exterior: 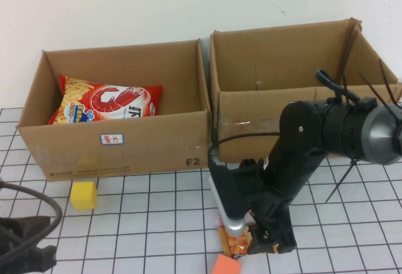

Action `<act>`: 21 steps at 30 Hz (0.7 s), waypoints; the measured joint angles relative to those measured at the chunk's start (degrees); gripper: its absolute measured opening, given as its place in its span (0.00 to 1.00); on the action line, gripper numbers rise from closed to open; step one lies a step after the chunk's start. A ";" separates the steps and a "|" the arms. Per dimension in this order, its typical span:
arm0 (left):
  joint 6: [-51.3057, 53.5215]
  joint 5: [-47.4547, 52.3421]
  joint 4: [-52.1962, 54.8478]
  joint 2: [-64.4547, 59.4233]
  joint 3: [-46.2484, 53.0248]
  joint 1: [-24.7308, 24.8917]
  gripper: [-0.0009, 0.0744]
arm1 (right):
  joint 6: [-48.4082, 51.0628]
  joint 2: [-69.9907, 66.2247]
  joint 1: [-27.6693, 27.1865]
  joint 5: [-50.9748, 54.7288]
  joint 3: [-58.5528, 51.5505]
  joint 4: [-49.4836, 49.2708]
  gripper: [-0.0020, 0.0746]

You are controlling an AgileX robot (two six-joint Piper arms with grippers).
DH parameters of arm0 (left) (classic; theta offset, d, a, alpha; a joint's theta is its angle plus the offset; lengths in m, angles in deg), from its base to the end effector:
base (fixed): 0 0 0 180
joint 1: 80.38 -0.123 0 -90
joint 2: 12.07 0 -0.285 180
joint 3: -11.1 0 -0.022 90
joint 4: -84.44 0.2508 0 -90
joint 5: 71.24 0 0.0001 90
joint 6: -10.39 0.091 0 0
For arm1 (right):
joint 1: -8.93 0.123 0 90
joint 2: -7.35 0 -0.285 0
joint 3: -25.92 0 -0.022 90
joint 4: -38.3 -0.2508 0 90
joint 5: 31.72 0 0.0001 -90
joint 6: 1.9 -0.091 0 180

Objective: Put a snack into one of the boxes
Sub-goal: Pick up the biscuit

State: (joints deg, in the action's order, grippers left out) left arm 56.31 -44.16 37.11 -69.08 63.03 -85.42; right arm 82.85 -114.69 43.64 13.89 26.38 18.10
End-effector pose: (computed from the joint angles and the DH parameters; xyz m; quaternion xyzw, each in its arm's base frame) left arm 0.1587 -0.0166 0.2486 0.0502 0.8876 -0.1262 0.4401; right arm 0.3148 0.2454 0.1666 -0.7906 0.5864 0.0788 0.1580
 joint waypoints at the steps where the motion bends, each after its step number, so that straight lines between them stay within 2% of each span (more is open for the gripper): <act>1: 0.03 0.00 0.00 0.00 0.00 0.00 0.01 | 0.15 -0.18 0.00 0.02 0.00 0.00 0.75; 21: 0.39 0.00 -0.92 0.00 0.00 0.00 0.01 | -3.39 -3.69 0.09 1.30 0.08 1.00 0.75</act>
State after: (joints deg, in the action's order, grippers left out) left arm 56.70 -44.16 36.19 -69.08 63.03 -85.42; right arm 79.46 -118.38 43.73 15.19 26.46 19.11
